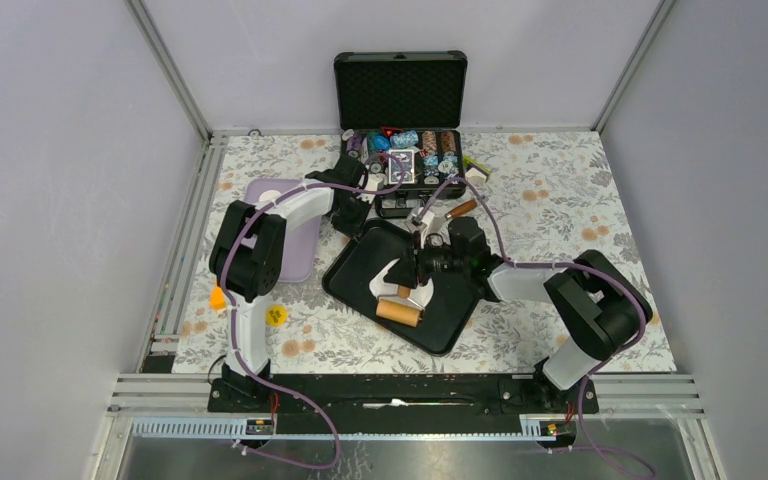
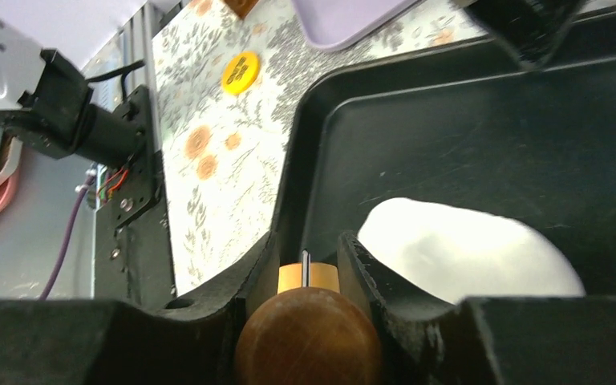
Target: Roll out the dumpling wrappers from the dough
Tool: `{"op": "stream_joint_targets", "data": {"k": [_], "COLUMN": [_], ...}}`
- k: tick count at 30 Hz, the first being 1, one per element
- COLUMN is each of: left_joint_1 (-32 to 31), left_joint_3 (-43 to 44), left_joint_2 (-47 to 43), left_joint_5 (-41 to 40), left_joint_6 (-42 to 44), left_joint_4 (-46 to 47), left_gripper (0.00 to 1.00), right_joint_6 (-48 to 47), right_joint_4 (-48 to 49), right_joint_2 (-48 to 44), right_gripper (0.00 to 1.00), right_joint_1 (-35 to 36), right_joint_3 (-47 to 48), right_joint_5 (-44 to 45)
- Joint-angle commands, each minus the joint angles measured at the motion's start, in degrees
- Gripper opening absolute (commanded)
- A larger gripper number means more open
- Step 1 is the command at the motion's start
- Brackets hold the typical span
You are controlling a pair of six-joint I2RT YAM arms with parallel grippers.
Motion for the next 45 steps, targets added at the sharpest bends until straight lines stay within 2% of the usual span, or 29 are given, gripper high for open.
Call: {"op": "stream_joint_targets", "data": {"k": [1, 16, 23, 27, 32, 34, 39, 41, 45], "left_joint_1": [0.3, 0.3, 0.3, 0.3, 0.3, 0.3, 0.3, 0.3, 0.3], "left_joint_3": [-0.8, -0.7, -0.8, -0.9, -0.8, -0.8, -0.8, -0.9, -0.8], "left_joint_2": [1.3, 1.3, 1.1, 1.0, 1.1, 1.2, 1.1, 1.1, 1.2], "left_joint_5": [-4.6, -4.2, -4.3, -4.3, -4.2, -4.2, -4.3, -4.4, -4.6], "left_joint_6": [1.3, 1.5, 1.5, 1.4, 1.5, 1.5, 1.4, 1.4, 1.4], "left_joint_4": [-1.6, -1.6, -1.6, -1.5, -1.5, -1.6, -1.6, -1.6, -1.6], "left_gripper": [0.0, 0.0, 0.0, 0.0, 0.0, 0.0, 0.0, 0.0, 0.0], "right_joint_6": [-8.8, -6.1, -1.1, 3.0, 8.7, 10.3, 3.4, 2.3, -2.6], "right_joint_4": [-14.7, -16.3, -13.6, -11.5, -12.3, -12.4, -14.0, -11.8, -12.2], "right_joint_2": [4.3, -2.4, -2.7, -3.9, -6.6, -7.6, -7.6, -7.3, -6.3], "right_gripper": [0.0, 0.0, 0.0, 0.0, 0.0, 0.0, 0.0, 0.0, 0.0], "right_joint_1": [1.0, -12.8, -17.4, -19.6, -20.5, -20.5, -20.5, -20.1, -15.4], "right_joint_3": [-3.0, -0.2, 3.1, 4.5, 8.6, 9.9, 9.5, 7.3, 4.0], "right_joint_5": [4.6, 15.7, 11.3, 2.6, -7.6, -8.9, -3.1, -2.9, 0.2]}}
